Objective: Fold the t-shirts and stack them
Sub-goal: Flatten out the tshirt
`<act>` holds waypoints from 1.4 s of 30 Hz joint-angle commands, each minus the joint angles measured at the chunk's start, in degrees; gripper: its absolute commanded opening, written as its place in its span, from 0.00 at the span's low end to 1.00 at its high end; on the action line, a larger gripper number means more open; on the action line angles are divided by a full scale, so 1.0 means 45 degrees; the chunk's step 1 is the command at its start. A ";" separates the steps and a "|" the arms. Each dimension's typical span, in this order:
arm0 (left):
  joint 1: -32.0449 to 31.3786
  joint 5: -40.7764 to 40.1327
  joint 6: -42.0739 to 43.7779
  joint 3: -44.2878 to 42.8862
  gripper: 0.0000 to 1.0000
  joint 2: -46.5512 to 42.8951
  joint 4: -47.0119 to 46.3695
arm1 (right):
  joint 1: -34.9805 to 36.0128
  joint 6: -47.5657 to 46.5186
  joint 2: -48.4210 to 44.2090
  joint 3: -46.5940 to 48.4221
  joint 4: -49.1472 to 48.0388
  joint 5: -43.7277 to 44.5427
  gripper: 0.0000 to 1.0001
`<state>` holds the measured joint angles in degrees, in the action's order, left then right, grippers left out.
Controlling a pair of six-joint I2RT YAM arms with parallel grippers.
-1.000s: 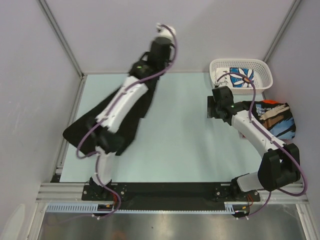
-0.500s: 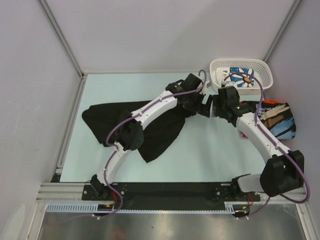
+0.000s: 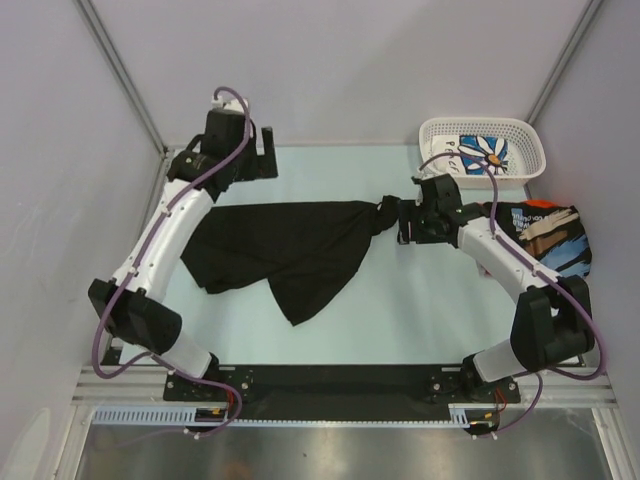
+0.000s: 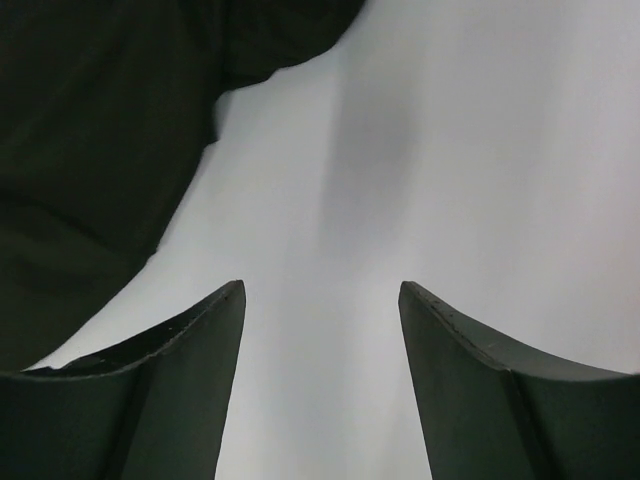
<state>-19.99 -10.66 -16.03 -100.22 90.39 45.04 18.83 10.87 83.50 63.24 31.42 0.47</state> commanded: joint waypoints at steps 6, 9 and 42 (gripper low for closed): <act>0.0887 0.0762 -0.2060 0.6076 1.00 -0.2077 0.2023 | 0.1770 -0.0911 -0.0275 0.0262 0.1200 -0.3151 0.69; 0.0887 0.1409 -0.2803 0.7679 1.00 -0.2663 0.2315 | 0.2922 -0.1244 0.0173 0.0496 0.1727 -0.3073 0.68; 0.5769 0.2114 -0.1555 1.0183 1.00 -0.3213 0.2414 | 1.0952 -0.2709 0.7126 0.5750 0.0634 0.0989 0.69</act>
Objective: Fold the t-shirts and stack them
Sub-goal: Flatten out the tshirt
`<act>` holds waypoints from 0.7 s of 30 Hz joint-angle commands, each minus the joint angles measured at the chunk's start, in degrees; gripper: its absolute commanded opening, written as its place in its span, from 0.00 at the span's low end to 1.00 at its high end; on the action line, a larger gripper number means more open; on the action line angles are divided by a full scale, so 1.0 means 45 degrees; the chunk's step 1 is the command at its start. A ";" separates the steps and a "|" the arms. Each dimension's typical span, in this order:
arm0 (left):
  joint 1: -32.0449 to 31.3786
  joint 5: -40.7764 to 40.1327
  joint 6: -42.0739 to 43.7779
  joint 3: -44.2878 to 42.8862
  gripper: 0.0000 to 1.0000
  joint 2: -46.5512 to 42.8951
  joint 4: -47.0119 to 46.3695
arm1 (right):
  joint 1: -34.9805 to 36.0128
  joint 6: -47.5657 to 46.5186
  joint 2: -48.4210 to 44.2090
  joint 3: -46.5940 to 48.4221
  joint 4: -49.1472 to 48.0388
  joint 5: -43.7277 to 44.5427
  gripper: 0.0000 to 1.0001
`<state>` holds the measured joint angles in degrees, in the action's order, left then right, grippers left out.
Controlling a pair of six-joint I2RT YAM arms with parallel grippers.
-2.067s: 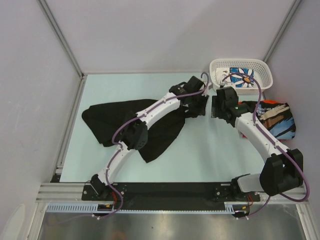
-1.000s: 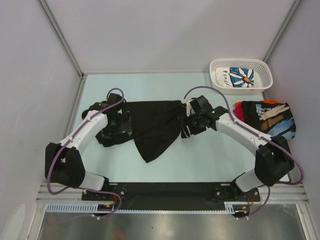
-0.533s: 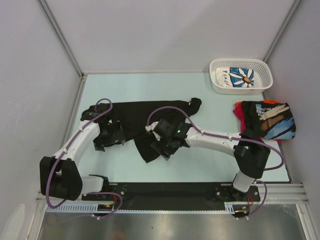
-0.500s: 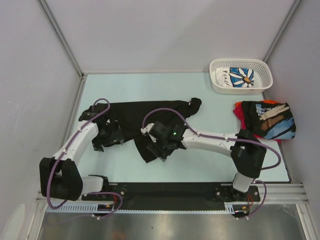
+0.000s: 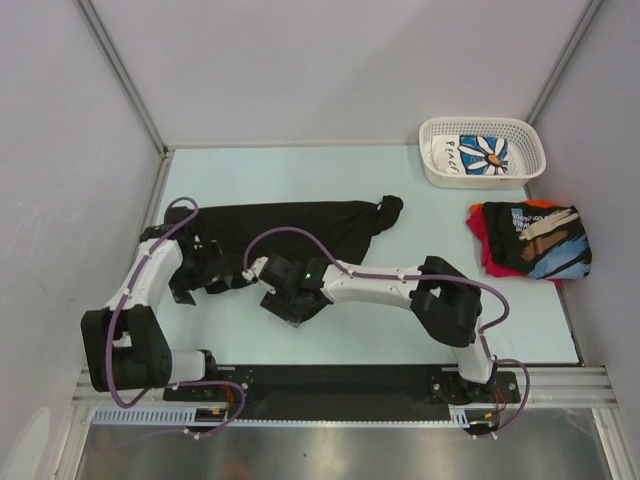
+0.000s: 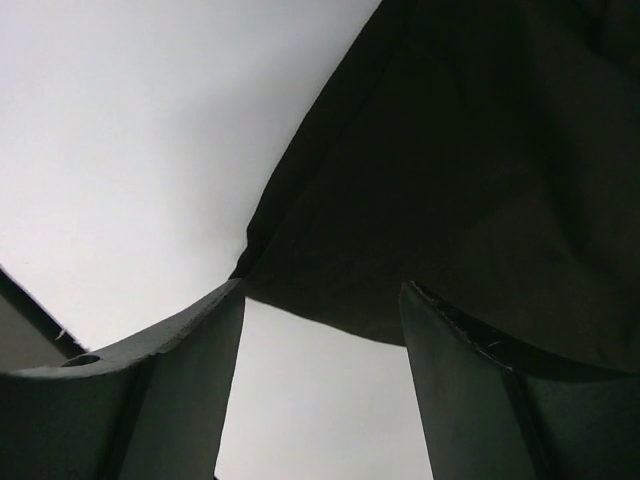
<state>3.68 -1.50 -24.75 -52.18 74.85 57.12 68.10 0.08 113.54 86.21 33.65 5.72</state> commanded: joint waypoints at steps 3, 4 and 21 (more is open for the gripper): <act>0.1055 -0.0077 0.0500 -0.1097 1.00 0.0436 -0.0330 | 0.0024 -0.0252 0.0921 0.0724 0.0296 -0.0040 0.69; 0.1173 -0.0039 0.0597 -0.1196 1.00 0.0553 -0.0350 | 0.0024 -0.0251 0.1038 0.0821 0.0451 -0.0272 0.69; 0.2150 0.0840 0.1048 -0.1021 1.00 0.1356 -0.0935 | -0.1029 0.0627 0.2369 0.2267 0.2034 0.1424 0.00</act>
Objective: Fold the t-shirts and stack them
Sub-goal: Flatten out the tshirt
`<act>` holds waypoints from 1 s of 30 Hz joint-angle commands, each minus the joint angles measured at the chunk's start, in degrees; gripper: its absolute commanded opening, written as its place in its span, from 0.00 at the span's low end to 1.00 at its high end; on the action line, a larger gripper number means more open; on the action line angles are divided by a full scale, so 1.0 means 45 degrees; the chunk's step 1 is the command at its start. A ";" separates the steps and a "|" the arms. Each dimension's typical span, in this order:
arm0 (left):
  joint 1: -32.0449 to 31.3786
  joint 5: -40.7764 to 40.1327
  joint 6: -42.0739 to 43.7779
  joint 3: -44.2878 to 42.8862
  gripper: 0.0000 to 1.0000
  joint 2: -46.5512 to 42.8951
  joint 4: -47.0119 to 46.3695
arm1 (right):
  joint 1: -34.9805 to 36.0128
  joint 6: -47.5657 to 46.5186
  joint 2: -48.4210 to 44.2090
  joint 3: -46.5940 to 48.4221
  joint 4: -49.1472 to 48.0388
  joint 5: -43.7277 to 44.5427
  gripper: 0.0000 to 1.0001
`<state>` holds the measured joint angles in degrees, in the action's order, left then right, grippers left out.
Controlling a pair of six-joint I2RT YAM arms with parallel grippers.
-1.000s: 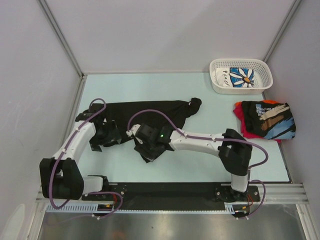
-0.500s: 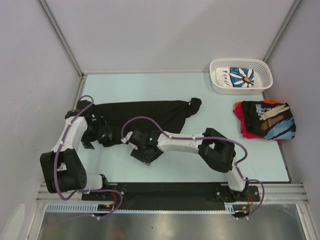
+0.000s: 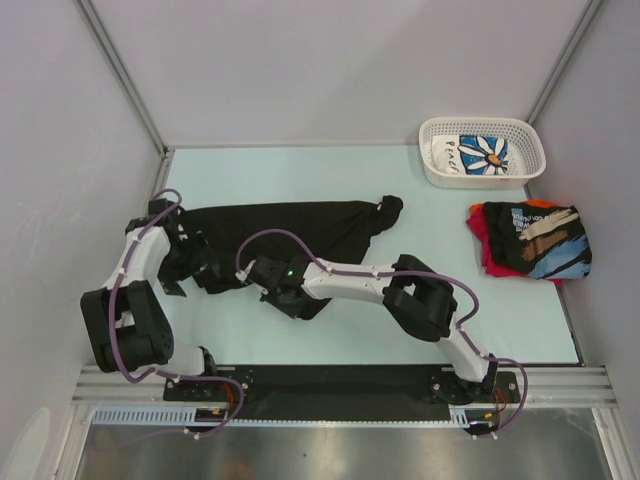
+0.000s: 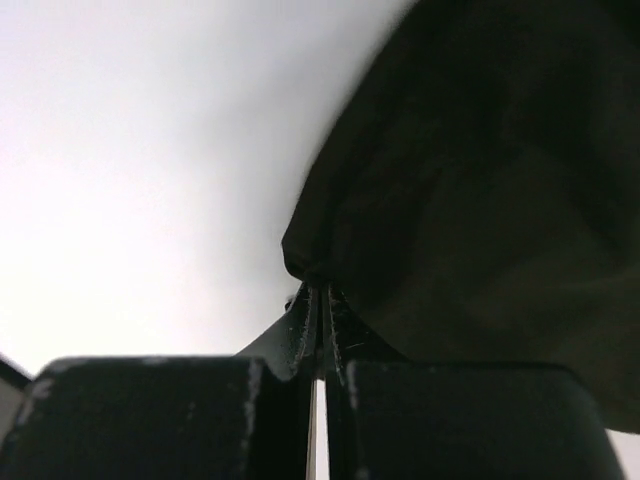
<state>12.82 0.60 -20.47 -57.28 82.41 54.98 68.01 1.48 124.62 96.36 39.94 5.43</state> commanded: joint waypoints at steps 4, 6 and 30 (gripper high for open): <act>0.0101 0.0472 0.0017 -0.0240 0.98 -0.0150 -0.0655 | -0.1830 0.0278 -0.1011 -0.0084 0.0500 0.2441 0.00; 0.0101 0.0453 0.0017 -0.0570 0.98 -0.0033 -0.0714 | -0.2298 0.0316 -0.1617 -0.0123 0.0382 0.2970 0.00; -0.0075 0.1336 0.0545 -0.3266 0.95 0.1862 -0.1437 | -0.4468 -0.1634 -0.3885 0.0089 -0.5885 0.8557 0.00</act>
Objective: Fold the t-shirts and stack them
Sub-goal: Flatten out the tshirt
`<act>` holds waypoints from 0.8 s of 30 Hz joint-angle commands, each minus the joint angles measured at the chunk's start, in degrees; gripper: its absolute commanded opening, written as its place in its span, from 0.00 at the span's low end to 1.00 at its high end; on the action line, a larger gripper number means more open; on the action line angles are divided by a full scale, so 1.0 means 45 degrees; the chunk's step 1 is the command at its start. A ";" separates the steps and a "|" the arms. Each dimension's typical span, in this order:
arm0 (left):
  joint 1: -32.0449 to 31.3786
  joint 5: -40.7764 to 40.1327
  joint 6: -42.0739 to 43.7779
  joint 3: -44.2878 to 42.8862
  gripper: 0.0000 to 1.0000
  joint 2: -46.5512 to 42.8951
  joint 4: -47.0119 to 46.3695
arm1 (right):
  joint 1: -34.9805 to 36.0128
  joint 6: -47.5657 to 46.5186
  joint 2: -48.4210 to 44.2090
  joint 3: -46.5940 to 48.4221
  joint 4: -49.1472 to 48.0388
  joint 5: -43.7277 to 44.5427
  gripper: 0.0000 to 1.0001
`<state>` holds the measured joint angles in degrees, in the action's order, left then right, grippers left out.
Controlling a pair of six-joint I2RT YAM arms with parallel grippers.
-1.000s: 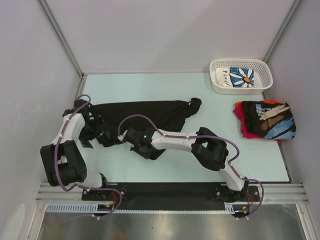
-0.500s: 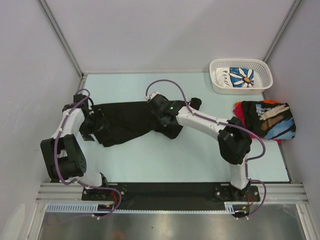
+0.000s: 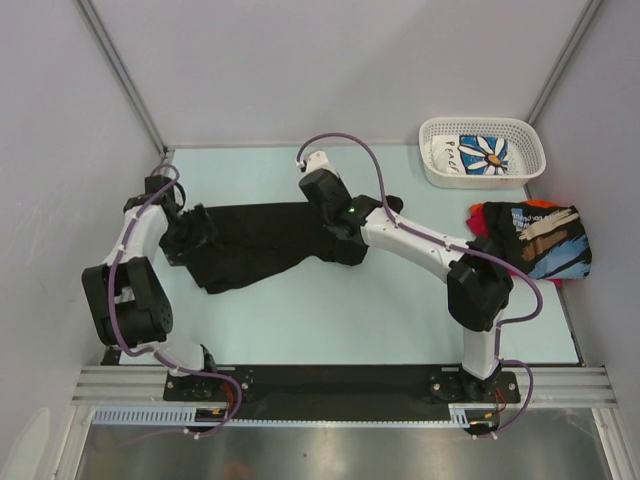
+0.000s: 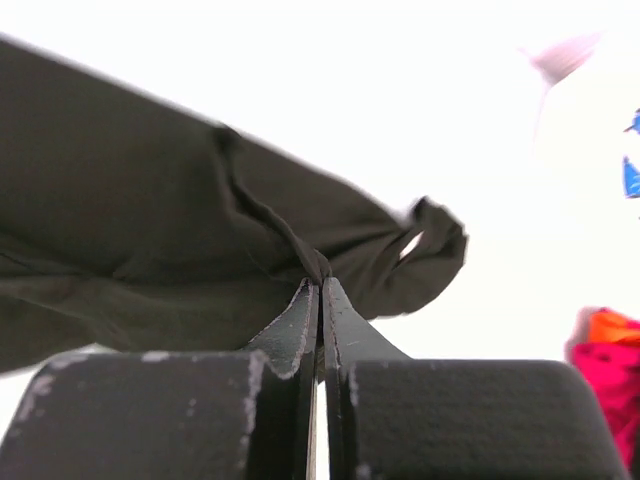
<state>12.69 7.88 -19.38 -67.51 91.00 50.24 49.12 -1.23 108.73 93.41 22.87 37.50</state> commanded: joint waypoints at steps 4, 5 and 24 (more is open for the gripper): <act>-0.0027 -0.1570 0.0049 -0.1619 0.96 -0.0359 -0.0868 | -0.0603 -0.1346 0.0096 0.1506 -0.2173 0.1706 0.00; -0.0027 -0.1730 -0.0049 -0.1717 0.96 -0.0417 -0.1045 | -0.0720 -0.1347 0.0154 0.1547 -0.2173 0.1726 0.00; -0.0572 -0.2201 -0.1105 -0.5447 0.97 0.2550 -0.1731 | -0.2907 -0.3005 0.0525 0.1644 -0.5449 0.2683 0.00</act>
<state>12.19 -5.54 -23.75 -87.50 101.27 42.65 38.28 -10.66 110.24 97.91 6.37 46.28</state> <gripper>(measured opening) 0.974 0.012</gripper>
